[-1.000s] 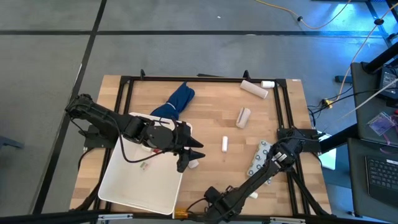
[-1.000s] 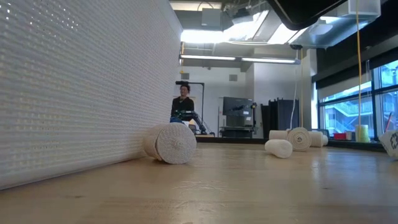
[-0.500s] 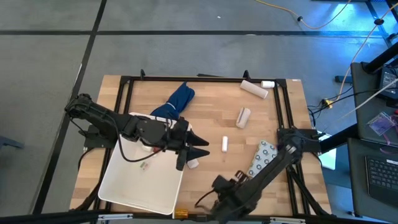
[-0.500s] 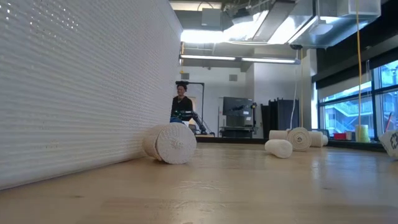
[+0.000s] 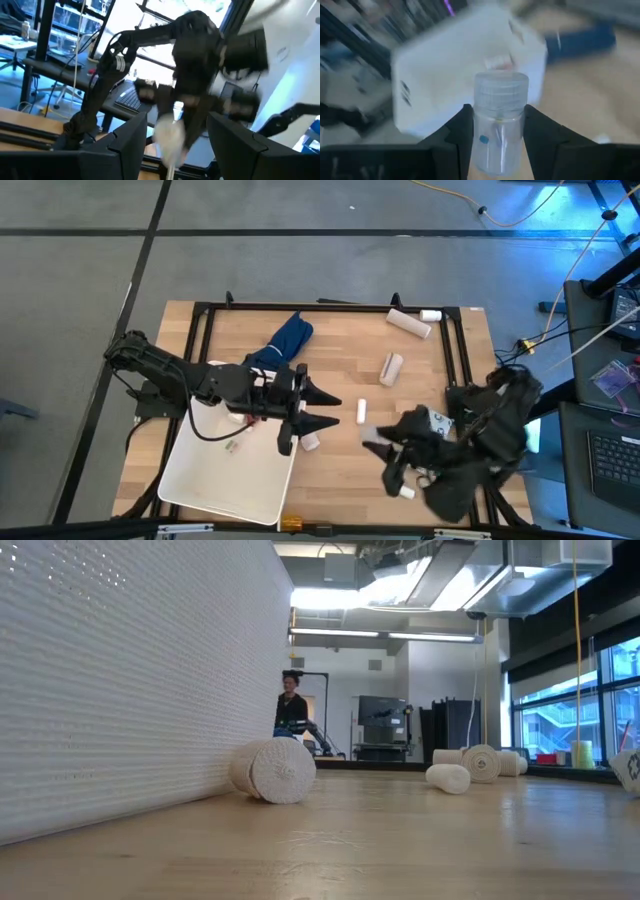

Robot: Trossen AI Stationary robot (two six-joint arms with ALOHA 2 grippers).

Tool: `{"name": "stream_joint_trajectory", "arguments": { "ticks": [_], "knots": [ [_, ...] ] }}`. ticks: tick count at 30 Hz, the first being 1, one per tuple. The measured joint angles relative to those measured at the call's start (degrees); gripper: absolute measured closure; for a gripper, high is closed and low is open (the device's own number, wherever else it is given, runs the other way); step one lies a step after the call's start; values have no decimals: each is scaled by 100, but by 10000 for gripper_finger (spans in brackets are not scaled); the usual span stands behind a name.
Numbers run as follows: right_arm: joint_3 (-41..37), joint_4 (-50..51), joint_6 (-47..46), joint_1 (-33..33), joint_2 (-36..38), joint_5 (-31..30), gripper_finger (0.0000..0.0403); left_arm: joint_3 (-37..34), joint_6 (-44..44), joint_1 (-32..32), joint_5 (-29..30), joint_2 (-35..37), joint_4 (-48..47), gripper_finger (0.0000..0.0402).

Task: Pick & place medical supplies in basket/bin
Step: Put the transparent medicine bottle into the white bin

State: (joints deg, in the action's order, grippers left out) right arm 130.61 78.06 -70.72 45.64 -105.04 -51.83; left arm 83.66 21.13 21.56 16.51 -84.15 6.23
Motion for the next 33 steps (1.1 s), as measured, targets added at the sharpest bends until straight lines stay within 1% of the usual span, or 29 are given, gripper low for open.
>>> {"name": "stream_joint_trajectory", "arguments": {
  "ticks": [2,4,7,9,12,14,18,22,28,33],
  "knots": [
    [0,-718,924,-28,146,-316,265,0,-12,0,-12,-1,-31,201],
    [2,-1578,2078,-112,231,-407,265,0,-157,0,-12,-1,-78,201],
    [2,-2837,3753,-254,257,-394,265,0,-614,0,-13,-4,-80,201],
    [2,-3561,4680,-345,257,-241,265,0,-845,0,-15,-4,-75,201],
    [2,-4264,5597,-481,257,-8,265,0,-1169,11,-85,-4,-68,201],
    [2,-4390,5805,-587,257,106,265,0,-1295,15,-280,-4,-15,201],
    [2,-4390,5902,-816,250,258,265,0,-1356,15,-603,-8,206,201],
    [-34,-4410,5873,-994,230,542,265,0,-1373,15,-610,-8,456,201],
    [-202,-4317,5602,-1114,228,631,265,0,-1397,9,-720,-10,783,201],
    [-254,-4358,5594,-1120,228,672,265,-2,-1406,15,-655,-12,839,201]
  ]
}}
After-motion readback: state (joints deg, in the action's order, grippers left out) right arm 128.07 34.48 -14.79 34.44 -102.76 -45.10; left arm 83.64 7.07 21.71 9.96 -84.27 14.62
